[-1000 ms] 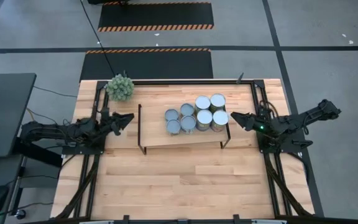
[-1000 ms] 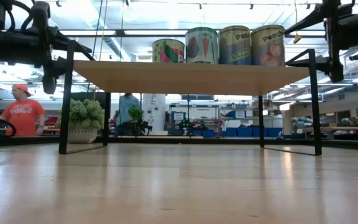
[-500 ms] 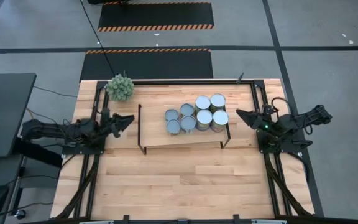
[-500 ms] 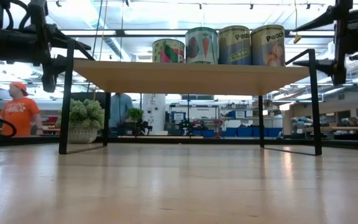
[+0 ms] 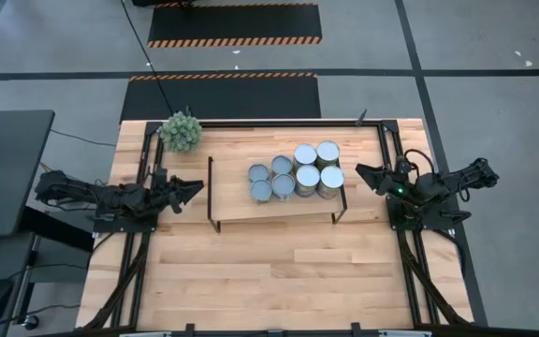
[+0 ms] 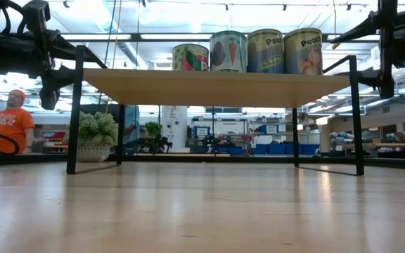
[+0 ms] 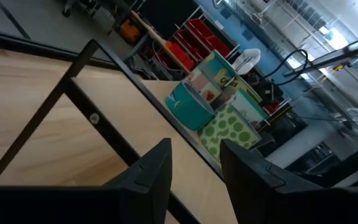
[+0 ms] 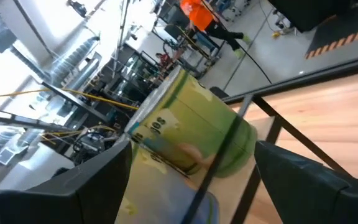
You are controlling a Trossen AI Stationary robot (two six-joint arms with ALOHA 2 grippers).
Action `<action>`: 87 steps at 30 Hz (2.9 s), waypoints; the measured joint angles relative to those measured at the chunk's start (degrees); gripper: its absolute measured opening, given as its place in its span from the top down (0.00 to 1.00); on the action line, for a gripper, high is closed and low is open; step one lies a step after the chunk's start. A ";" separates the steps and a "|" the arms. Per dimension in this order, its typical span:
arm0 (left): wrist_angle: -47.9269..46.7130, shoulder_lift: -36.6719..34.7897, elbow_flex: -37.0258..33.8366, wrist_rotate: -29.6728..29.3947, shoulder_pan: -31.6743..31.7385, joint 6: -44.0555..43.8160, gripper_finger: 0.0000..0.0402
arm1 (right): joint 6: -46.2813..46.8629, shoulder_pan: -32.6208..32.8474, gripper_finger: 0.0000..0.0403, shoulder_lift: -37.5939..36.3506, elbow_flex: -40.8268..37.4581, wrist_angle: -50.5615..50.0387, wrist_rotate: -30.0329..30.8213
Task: Pick and place cans onto a shelf
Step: Return to Home Position
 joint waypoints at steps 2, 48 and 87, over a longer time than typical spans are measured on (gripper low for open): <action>-0.38 0.02 -0.02 -1.56 -0.77 -0.13 0.65 | 1.44 0.00 0.15 -0.34 0.00 -1.91 -0.36; -3.73 0.02 -0.04 -5.52 -1.83 23.56 0.65 | -23.05 -0.07 0.57 -0.15 0.00 -9.22 -7.99; -1.97 0.02 -0.09 -5.37 -1.83 24.54 0.65 | -43.32 -0.07 0.57 -0.15 0.00 -9.16 -7.94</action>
